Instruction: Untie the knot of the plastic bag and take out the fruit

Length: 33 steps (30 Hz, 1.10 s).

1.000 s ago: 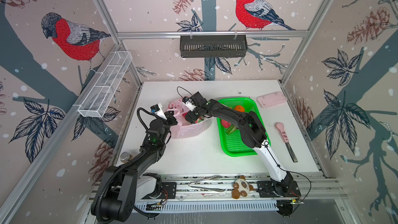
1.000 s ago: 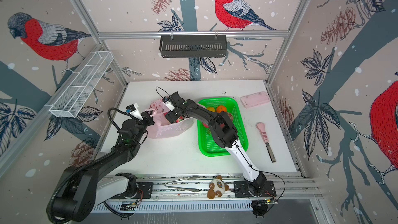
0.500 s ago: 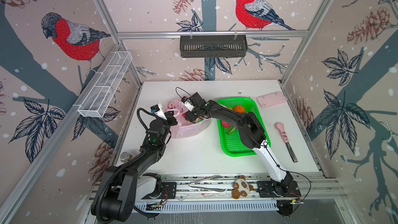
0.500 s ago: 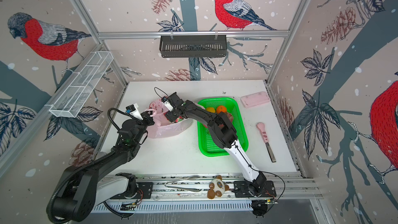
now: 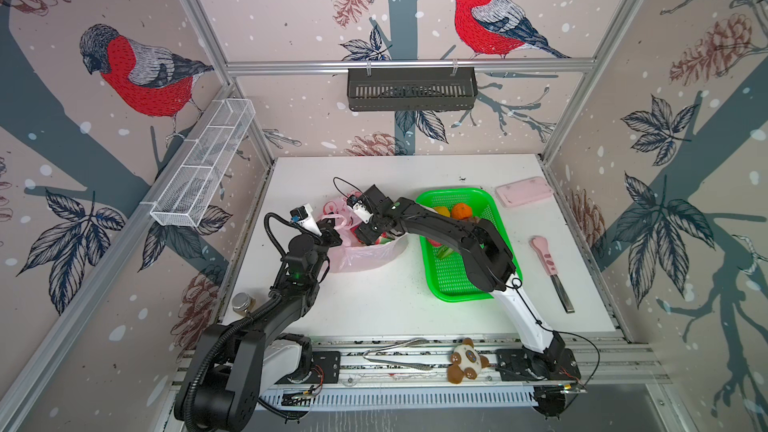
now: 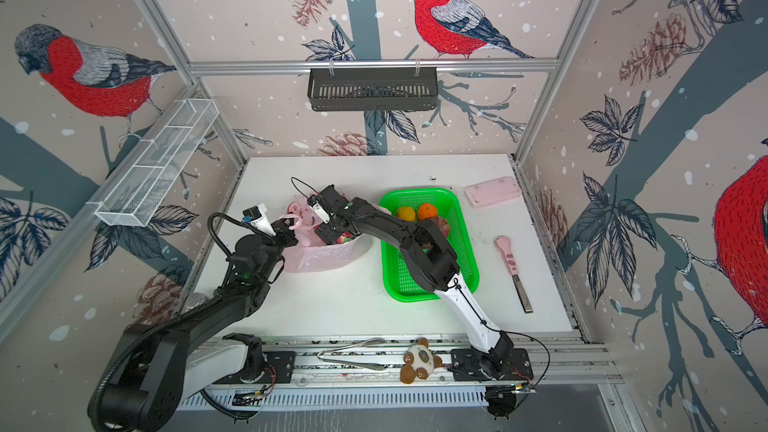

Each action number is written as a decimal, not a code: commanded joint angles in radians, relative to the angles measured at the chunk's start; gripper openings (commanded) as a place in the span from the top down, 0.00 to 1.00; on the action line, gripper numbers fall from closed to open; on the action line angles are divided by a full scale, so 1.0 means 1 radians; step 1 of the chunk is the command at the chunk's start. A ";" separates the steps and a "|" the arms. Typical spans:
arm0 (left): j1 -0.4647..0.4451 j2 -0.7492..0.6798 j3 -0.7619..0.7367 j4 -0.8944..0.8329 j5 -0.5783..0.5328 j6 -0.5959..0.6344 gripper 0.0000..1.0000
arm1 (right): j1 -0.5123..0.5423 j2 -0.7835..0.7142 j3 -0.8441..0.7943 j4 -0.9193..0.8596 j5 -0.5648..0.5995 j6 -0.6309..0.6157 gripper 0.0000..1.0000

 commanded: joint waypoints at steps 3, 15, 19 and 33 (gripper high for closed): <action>0.001 -0.019 -0.019 0.056 -0.002 0.011 1.00 | 0.015 -0.039 -0.005 -0.016 0.038 0.081 0.74; 0.000 -0.092 -0.069 0.025 -0.005 0.006 1.00 | 0.054 -0.059 0.027 -0.083 0.089 0.280 0.75; 0.000 -0.135 -0.093 0.001 -0.005 0.002 1.00 | 0.049 -0.056 0.005 -0.080 0.095 0.364 0.76; -0.001 -0.240 -0.131 -0.083 -0.002 0.003 1.00 | 0.054 -0.028 -0.016 -0.095 0.139 0.520 0.76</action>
